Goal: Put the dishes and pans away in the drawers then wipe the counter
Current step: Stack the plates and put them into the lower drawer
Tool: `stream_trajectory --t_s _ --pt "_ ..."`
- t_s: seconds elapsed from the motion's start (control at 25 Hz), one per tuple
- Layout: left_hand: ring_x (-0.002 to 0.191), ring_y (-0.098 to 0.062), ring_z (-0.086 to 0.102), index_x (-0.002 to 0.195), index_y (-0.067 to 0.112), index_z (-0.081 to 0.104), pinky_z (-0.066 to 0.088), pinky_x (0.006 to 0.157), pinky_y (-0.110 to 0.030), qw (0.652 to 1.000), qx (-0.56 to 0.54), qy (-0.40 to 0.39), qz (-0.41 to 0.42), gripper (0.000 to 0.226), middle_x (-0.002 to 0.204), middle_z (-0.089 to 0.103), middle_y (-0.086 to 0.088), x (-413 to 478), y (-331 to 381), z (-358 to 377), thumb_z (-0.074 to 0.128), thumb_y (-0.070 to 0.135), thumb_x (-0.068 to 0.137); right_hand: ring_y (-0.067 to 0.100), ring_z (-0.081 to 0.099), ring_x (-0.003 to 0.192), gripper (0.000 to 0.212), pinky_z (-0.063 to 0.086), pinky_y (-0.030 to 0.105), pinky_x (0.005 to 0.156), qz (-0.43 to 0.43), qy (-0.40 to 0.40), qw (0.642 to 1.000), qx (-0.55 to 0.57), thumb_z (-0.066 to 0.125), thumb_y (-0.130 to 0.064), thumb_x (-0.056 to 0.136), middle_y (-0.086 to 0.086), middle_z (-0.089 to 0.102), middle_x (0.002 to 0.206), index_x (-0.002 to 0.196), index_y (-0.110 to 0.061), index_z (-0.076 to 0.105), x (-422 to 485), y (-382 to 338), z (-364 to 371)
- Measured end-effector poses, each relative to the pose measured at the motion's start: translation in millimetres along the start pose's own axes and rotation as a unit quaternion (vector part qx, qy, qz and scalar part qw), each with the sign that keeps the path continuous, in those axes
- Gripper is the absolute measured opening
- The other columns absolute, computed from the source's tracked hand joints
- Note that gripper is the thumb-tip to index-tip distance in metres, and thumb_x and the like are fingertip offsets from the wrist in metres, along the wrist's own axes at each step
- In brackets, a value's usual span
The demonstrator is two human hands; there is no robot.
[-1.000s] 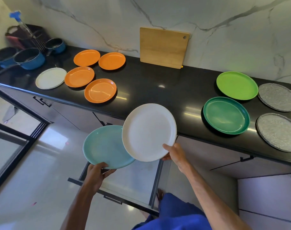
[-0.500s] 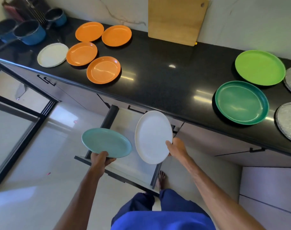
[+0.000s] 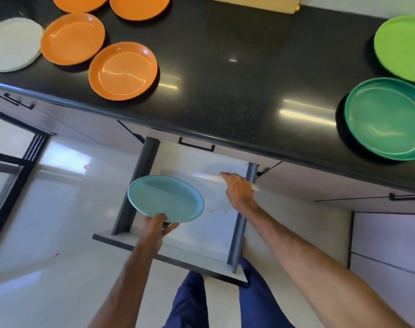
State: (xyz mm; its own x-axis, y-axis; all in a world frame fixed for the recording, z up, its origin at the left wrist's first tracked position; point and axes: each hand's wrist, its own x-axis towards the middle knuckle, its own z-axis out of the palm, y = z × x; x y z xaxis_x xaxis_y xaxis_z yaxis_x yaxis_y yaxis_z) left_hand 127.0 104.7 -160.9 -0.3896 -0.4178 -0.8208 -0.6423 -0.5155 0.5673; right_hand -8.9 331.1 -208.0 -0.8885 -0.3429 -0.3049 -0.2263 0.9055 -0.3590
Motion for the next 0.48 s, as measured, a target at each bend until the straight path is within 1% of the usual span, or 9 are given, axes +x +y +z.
stream_trajectory --t_s 0.08,0.16,0.2,0.28,0.36,0.4,0.48 --pt "0.101 -0.036 0.067 0.132 0.001 0.05 0.065 0.072 -0.043 1.0 -0.003 -0.014 -0.002 0.045 0.118 0.062 -0.018 25.9 -5.4 -6.5 0.046 -0.015 0.09 0.031 0.064 0.117 0.05 0.052 0.044 0.097 -0.043 0.006 0.993 -0.107 0.066 0.006 0.086 0.008 0.07 0.126 0.132 -0.011 0.061 18.7 4.3 36.6" --pt "0.105 -0.039 0.067 0.136 0.0 0.048 0.064 0.074 -0.044 1.0 -0.008 -0.022 -0.002 0.049 0.124 0.061 -0.021 52.9 -12.0 -14.0 0.047 -0.015 0.09 0.033 0.062 0.124 0.06 0.051 0.047 0.104 -0.053 0.015 0.984 -0.167 0.074 0.001 0.08 0.008 0.065 0.136 0.137 -0.009 0.059 24.4 14.1 76.0" --pt "0.106 -0.04 0.068 0.137 0.001 0.047 0.064 0.074 -0.044 1.0 -0.009 -0.029 -0.002 0.05 0.126 0.061 -0.021 67.0 -15.5 -16.6 0.048 -0.015 0.091 0.035 0.061 0.126 0.063 0.049 0.049 0.107 -0.061 0.017 0.979 -0.192 0.073 -0.002 0.08 0.009 0.062 0.141 0.141 -0.009 0.057 24.5 19.4 98.0" --pt "0.105 -0.039 0.068 0.137 0.003 0.049 0.064 0.076 -0.045 0.999 -0.009 -0.041 -0.001 0.049 0.126 0.062 -0.021 89.0 -23.2 -22.9 0.049 -0.015 0.091 0.037 0.055 0.134 0.067 0.045 0.05 0.112 -0.071 0.004 0.973 -0.22 0.061 -0.01 0.086 0.011 0.053 0.152 0.151 -0.009 0.044 19.1 27.7 139.0" --pt "0.102 -0.038 0.069 0.132 0.005 0.051 0.063 0.079 -0.047 0.999 -0.007 -0.052 0.005 0.045 0.125 0.063 -0.02 102.5 -30.0 -26.8 0.049 -0.016 0.092 0.04 0.045 0.143 0.072 0.043 0.049 0.114 -0.05 -0.027 0.969 -0.242 0.046 -0.01 0.088 0.018 0.041 0.16 0.157 -0.005 0.027 10.3 31.6 172.2" --pt "0.101 -0.037 0.07 0.129 0.006 0.053 0.063 0.079 -0.048 0.998 -0.008 -0.059 0.009 0.043 0.125 0.063 -0.019 111.6 -34.7 -29.2 0.049 -0.016 0.092 0.041 0.042 0.145 0.073 0.043 0.049 0.113 -0.027 -0.036 0.969 -0.243 0.039 -0.006 0.087 0.023 0.037 0.161 0.158 -0.004 0.025 9.7 31.1 187.4" --pt "0.101 -0.038 0.069 0.122 0.01 0.056 0.063 0.078 -0.048 0.998 0.005 -0.065 0.015 0.041 0.123 0.064 -0.019 129.3 -43.1 -32.6 0.048 -0.016 0.092 0.043 0.043 0.144 0.074 0.047 0.049 0.11 0.015 -0.036 0.968 -0.247 0.024 -0.002 0.084 0.026 0.037 0.16 0.158 -0.004 0.031 14.4 28.0 215.7"
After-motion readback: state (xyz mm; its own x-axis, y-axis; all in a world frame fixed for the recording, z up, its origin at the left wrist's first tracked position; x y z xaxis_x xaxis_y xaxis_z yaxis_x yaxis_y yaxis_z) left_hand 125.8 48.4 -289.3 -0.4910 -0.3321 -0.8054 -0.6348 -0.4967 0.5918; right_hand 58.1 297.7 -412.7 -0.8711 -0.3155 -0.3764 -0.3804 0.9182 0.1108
